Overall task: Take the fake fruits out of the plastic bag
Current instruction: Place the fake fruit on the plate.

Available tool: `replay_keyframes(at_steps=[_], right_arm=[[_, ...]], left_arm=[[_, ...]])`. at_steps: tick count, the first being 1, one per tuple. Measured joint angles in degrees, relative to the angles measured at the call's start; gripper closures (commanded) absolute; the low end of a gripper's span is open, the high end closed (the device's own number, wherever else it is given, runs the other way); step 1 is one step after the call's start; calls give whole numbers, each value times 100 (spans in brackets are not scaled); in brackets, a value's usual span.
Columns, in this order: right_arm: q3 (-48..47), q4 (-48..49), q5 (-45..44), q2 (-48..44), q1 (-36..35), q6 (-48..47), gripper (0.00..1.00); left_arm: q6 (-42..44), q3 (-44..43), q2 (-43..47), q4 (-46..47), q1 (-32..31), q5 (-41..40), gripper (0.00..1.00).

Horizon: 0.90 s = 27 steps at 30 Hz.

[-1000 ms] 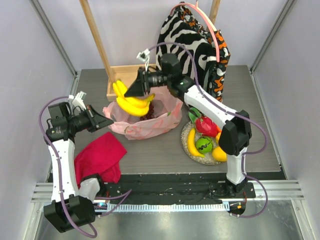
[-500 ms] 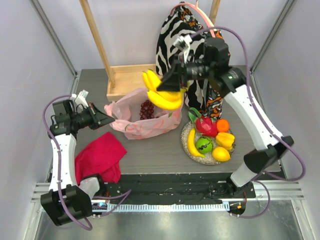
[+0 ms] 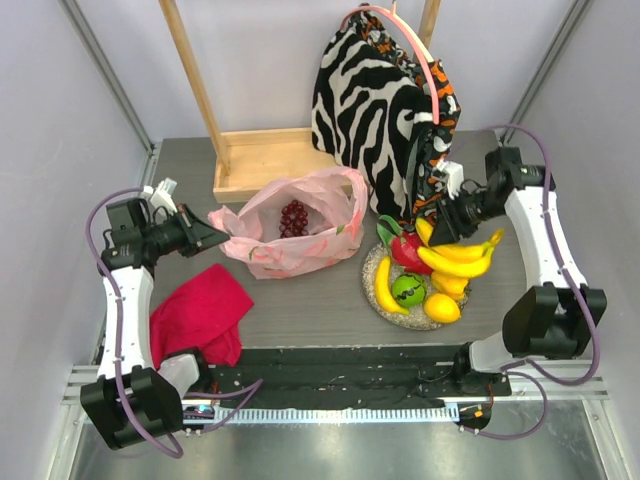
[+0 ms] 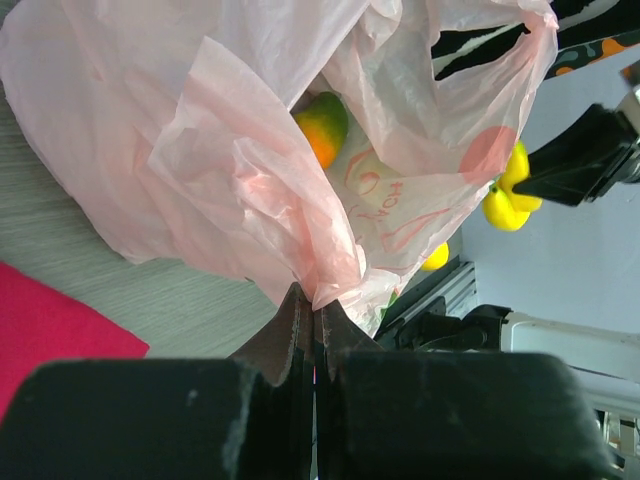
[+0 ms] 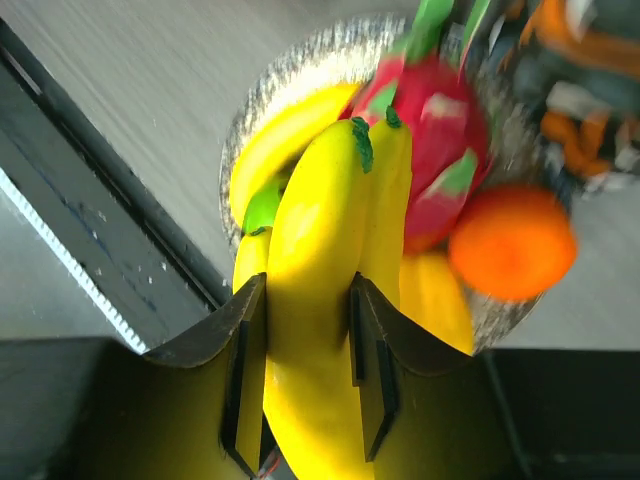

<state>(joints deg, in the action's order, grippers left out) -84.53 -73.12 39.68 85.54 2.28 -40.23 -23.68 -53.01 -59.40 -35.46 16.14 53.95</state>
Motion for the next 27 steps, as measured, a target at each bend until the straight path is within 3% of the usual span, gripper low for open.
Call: replay_keyframes(at_steps=[3, 8, 12, 20, 27], right_arm=[[669, -70, -188, -610, 179, -50, 99], [835, -131, 146, -1298, 61, 234, 99], [1121, 605, 431, -1591, -195, 1447, 99], [2579, 2662, 127, -2002, -2361, 4538, 99], [2518, 3517, -730, -1071, -2323, 5823, 99]], left_arm=[[-11, 2, -48, 28, -13, -2, 100], [-44, 2, -109, 85, -35, -2, 100], [-109, 13, -107, 133, -46, -11, 100], [-157, 306, 24, 175, -59, -48, 100], [-140, 433, 251, 90, -66, -133, 100]])
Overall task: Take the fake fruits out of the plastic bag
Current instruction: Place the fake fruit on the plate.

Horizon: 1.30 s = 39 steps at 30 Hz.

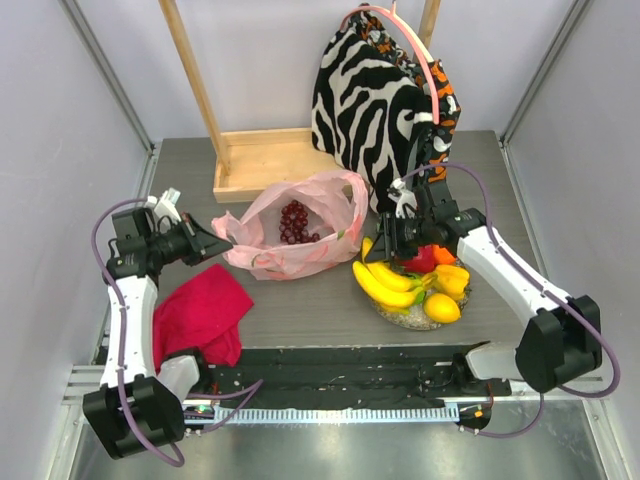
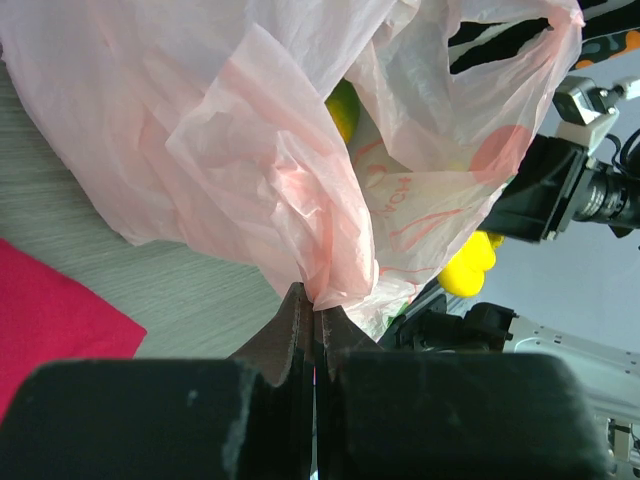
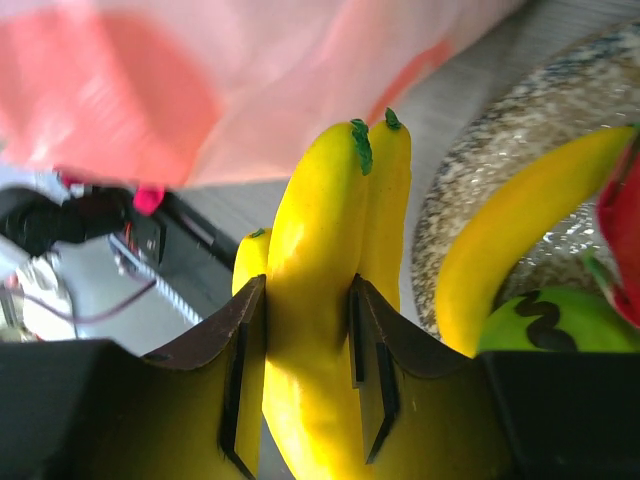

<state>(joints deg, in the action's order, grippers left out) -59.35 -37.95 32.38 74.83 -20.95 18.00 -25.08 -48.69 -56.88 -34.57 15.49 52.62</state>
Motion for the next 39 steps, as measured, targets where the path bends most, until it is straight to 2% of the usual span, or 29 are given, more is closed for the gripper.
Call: replay_keyframes(at_steps=[10, 32, 36, 37, 39], right_arm=[[-31, 153, -938, 433, 11, 787, 99], [-374, -404, -3257, 1047, -341, 2118, 99], [-424, -538, -3523, 1215, -350, 2282, 93], [-426, -566, -3552, 1246, -365, 2291, 86], [-431, -584, -3576, 1259, -382, 2295, 78]], left_arm=[[11, 98, 225, -155, 0, -140, 100], [35, 221, 13, -258, -4, -225, 100], [22, 227, 26, -254, -4, -227, 100], [22, 227, 33, -254, -4, -227, 100], [20, 227, 46, -254, -4, -225, 100]])
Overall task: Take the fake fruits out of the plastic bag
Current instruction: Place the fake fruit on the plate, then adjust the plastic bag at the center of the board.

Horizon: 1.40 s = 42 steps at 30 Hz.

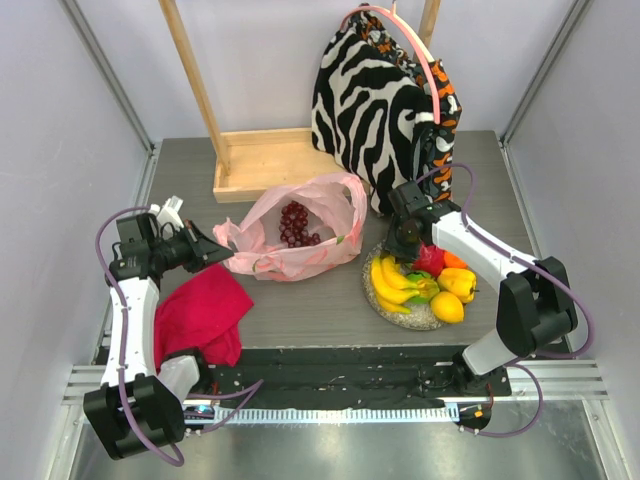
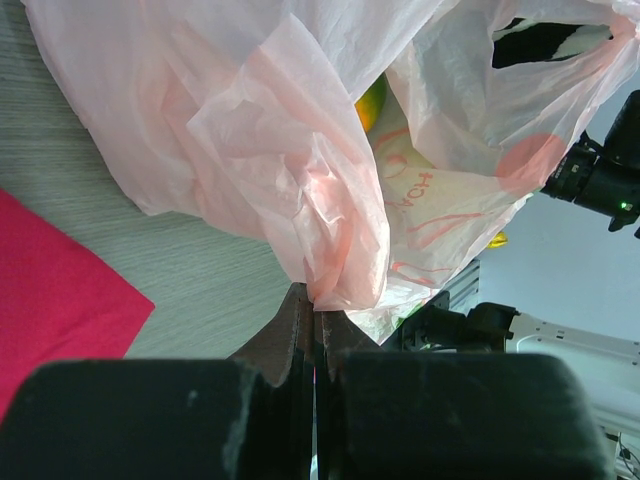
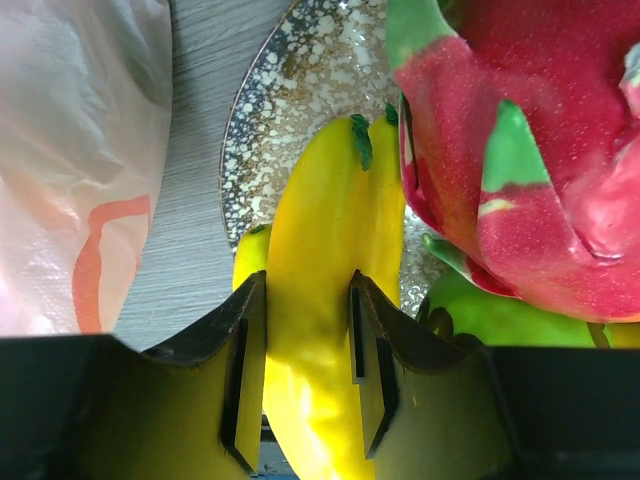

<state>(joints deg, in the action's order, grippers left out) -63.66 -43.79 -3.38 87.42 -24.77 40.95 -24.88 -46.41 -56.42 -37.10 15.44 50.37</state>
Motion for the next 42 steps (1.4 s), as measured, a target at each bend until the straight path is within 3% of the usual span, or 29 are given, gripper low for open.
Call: replay_keyframes(at_steps=[2, 7, 12, 19, 25, 33, 37, 42], right_arm=[[-7, 4, 0, -4, -17, -11, 65], [-7, 59, 79, -7, -26, -52, 52], [-50, 109, 201, -35, -39, -184, 30], [-332, 98, 223, -74, -68, -387, 21], [-752, 63, 503, -186, -109, -754, 0], [-1403, 111, 1005, -308, -374, -1469, 0], [-1541, 608, 1585, -457, -785, -2017, 23], [-1545, 1700, 2332, -708, -1327, -2487, 43]], left_arm=[[0, 4, 7, 2, 0, 0, 100], [-2, 9, 4, 2, 0, 0, 100], [-2, 11, 4, 9, 0, 9, 100], [-2, 15, 4, 22, 0, 17, 100], [-2, 15, 4, 31, 0, 20, 100], [-2, 15, 4, 48, 0, 24, 100], [2, 15, 20, 24, 0, 42, 100], [92, 13, 317, -249, 0, 136, 100]])
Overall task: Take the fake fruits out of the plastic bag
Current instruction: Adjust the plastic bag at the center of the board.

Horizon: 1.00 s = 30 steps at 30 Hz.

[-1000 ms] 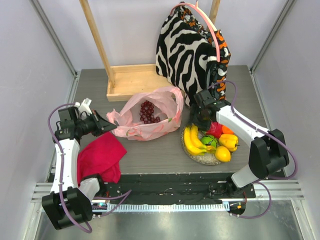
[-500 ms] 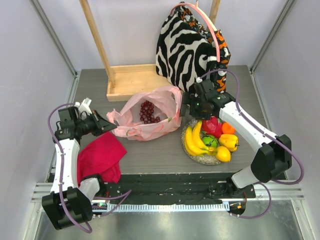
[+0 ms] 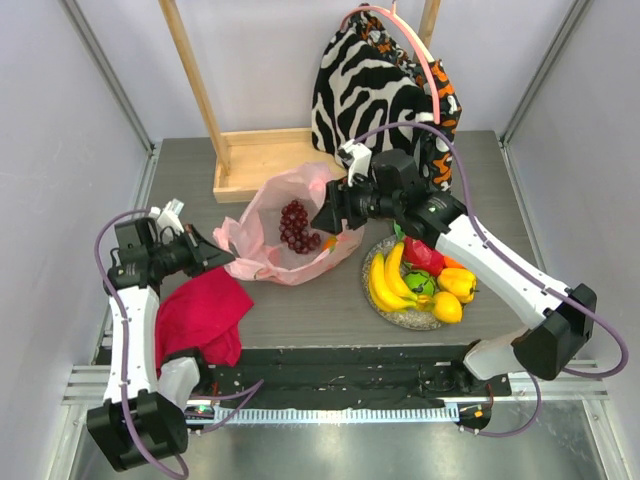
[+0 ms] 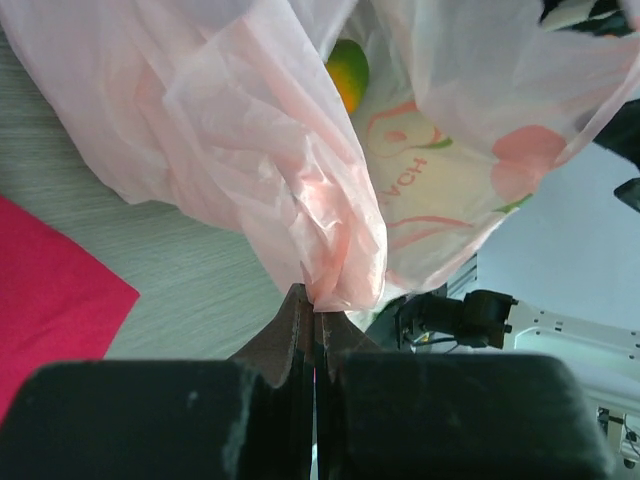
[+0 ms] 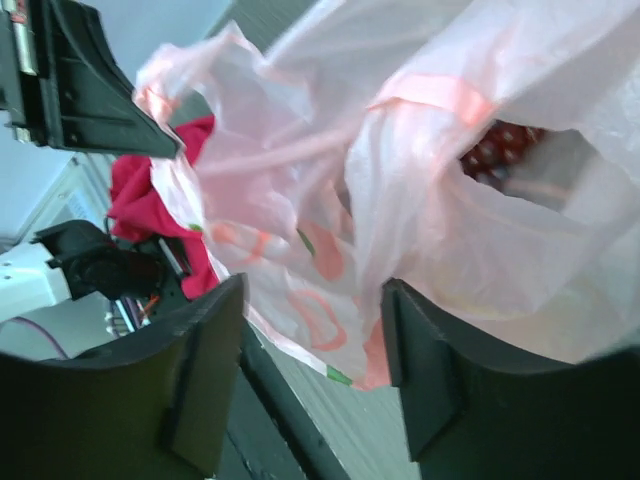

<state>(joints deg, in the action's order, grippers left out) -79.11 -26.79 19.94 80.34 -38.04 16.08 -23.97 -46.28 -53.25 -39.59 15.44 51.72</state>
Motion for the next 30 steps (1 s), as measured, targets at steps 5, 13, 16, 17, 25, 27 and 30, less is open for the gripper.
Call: replay_keyframes(at_steps=[5, 13, 16, 17, 25, 27, 30], right_arm=[[-11, 684, 254, 260, -170, -160, 49], [894, 1010, -44, 767, -857, -957, 46], [1602, 470, -243, 597, -962, -1088, 42], [1777, 173, -337, 474, -946, -1117, 39], [973, -1541, -966, -221, -898, -1517, 26], [470, -1873, -1099, -219, -896, -1823, 22], [-361, -2234, -1305, -175, -881, -2260, 23]], left_arm=[[68, -7, 280, -356, 0, 188, 100], [1423, -973, 317, -2457, -15, 514, 100], [1917, -1340, 507, -2977, -170, 527, 100], [1976, -1346, 629, -3082, -273, 496, 100], [1801, -870, 1156, -3414, -686, 118, 100], [1690, -682, 1137, -3316, -881, 55, 100], [1541, -444, 1137, -3195, -1228, -4, 100]])
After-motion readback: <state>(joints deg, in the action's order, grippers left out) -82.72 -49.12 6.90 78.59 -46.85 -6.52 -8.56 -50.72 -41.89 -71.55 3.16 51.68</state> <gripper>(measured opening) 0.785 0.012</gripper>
